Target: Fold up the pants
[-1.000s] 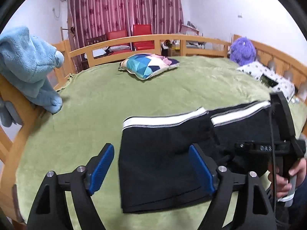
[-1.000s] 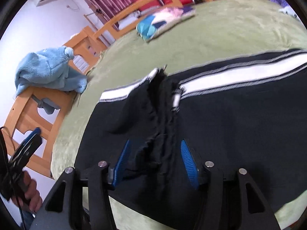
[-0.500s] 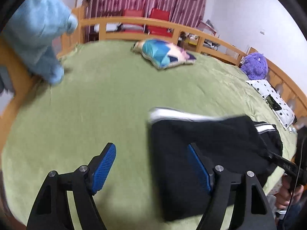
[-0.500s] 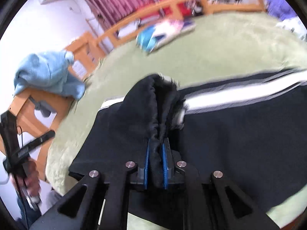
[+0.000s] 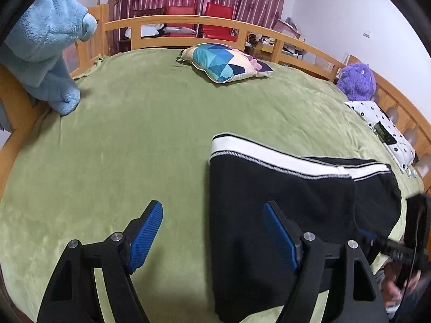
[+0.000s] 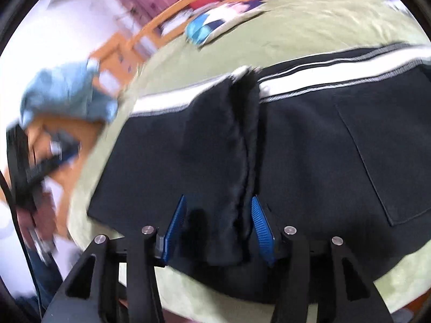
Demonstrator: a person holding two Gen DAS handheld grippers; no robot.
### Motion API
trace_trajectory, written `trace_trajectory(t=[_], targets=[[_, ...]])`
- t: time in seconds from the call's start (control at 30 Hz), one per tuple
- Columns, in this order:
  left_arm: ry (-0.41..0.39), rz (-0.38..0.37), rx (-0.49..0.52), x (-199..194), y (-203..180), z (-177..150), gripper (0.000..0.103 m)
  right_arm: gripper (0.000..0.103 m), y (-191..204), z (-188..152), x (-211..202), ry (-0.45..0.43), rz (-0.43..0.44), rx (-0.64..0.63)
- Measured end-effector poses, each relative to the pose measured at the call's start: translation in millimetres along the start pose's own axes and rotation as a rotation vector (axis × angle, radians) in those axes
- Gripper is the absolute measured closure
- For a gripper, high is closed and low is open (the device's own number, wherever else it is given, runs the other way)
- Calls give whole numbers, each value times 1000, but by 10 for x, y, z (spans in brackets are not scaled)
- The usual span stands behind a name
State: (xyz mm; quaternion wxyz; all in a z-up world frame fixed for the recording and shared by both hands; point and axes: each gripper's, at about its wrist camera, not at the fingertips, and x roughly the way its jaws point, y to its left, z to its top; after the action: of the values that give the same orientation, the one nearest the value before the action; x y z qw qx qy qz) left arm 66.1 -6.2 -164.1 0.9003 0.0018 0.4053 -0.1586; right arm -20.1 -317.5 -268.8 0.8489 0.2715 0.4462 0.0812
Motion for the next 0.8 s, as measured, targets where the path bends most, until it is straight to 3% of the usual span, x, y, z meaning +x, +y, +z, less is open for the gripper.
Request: trace_trajectory(t=[0.13,0.2,0.3,0.4,0.47,0.57,0.63,0.7,0.8], targets=[[-4,27,6,-51,120,-51,27,49,135,116,449,71,-46,-21],[-8,33,-2,-76,196,-75,27,49,255,165,506,69,-11,-18],[0,29,-27,-73,327,-117,27,73,447,242,546,64,92,-43],[20,-15,-56,-18,400,-192,27,74,602,243,654,99,107,-78],[40,-55,-68,28,389,-266,27,71,594,213,659,115,47,-103],[103,-102,-57,197,270,-414,27,56,629,206,444,95,-7,-118],[146,-70,-5,354,141,-540,27,54,625,124,200,56,-33,-168],[239,26,28,597,85,-694,25,47,590,62,90,32,-59,-170],[254,7,-21,657,159,-755,25,46,420,71,166,89,-29,-124]])
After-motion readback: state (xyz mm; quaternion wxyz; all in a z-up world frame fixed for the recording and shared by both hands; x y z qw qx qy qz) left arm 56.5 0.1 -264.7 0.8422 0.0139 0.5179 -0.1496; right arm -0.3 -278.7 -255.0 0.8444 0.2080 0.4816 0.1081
